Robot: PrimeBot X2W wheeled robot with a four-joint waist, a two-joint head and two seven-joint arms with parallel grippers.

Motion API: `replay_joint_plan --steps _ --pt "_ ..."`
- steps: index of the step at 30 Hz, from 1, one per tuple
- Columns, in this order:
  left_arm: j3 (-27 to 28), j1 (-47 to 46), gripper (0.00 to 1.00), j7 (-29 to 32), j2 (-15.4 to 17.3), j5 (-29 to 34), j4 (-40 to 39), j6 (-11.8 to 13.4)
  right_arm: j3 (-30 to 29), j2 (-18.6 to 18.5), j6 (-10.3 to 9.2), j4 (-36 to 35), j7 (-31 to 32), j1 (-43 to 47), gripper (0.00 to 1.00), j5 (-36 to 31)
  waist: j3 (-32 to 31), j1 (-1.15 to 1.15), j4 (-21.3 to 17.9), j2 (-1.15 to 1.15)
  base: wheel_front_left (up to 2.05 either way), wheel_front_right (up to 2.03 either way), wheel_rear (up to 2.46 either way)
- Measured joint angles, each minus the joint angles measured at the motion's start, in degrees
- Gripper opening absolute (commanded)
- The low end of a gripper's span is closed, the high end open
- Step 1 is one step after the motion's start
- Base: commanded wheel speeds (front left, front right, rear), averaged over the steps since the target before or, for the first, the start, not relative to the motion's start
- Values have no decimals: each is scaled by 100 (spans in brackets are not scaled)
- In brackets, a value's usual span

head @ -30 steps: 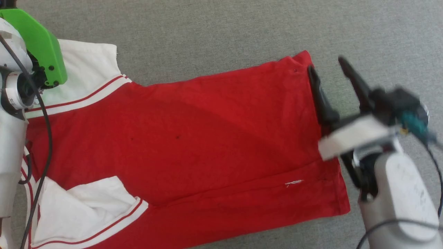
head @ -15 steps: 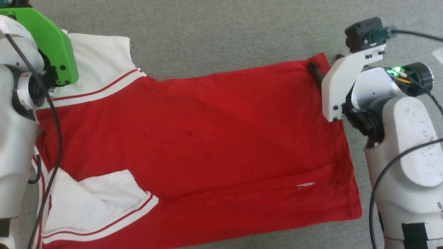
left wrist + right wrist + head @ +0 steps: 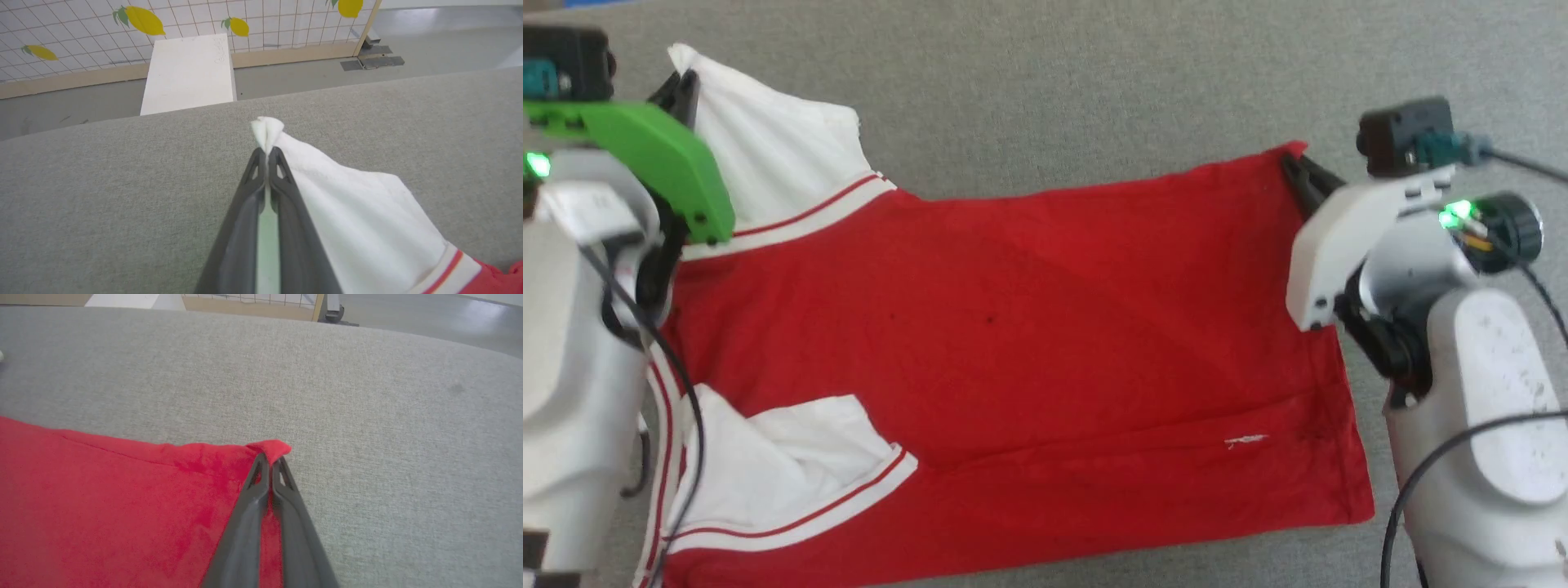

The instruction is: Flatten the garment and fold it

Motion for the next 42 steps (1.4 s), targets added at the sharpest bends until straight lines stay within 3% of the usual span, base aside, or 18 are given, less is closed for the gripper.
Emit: replay_joint_plan --steps 1,6,13,24,31,37,38,39,40,42 --pt "86 299 0 -505 -58 -13 -90 -14 -43 0 0 -37 -428 256 0 26 -146 0 33 0 0 0 0" --pt "319 1246 0 -1414 -216 -98 -536 110 -113 1 0 -103 -1261 925 0 121 -588 0 151 0 0 0 0" --pt "591 2982 0 -1757 -441 -478 -1291 450 -281 0 0 -96 -1530 1731 0 181 -1228 -1 351 0 0 0 0" --pt "541 4798 0 -1603 -850 -1122 -1774 648 -549 -220 0 -194 -576 2647 0 89 -1838 -1 784 0 0 0 0" --pt "318 5124 0 -1553 -958 -1238 -1466 538 -452 -380 0 -143 282 2936 0 13 -1919 -1 939 0 0 0 0" --pt "142 5041 0 -1583 -1027 -1235 -1001 381 -447 -361 0 20 419 2929 0 -65 -1889 -1 961 0 0 0 0" --pt "121 4997 47 -1608 -1050 -1235 -925 360 -456 -347 0 35 417 2923 27 -67 -1893 -1 965 0 0 0 0" --pt "104 4968 100 -1617 -1067 -1235 -879 338 -457 -335 0 45 416 2922 64 -67 -1900 -1 967 0 0 0 0" --pt "86 4938 100 -1653 -1081 -1234 -843 327 -459 -321 0 49 410 2923 100 -57 -1913 -1 968 0 0 0 0" --pt "67 4890 100 -1724 -1124 -1233 -794 283 -527 -265 0 31 346 2932 100 -20 -1947 -1 973 0 0 0 0"
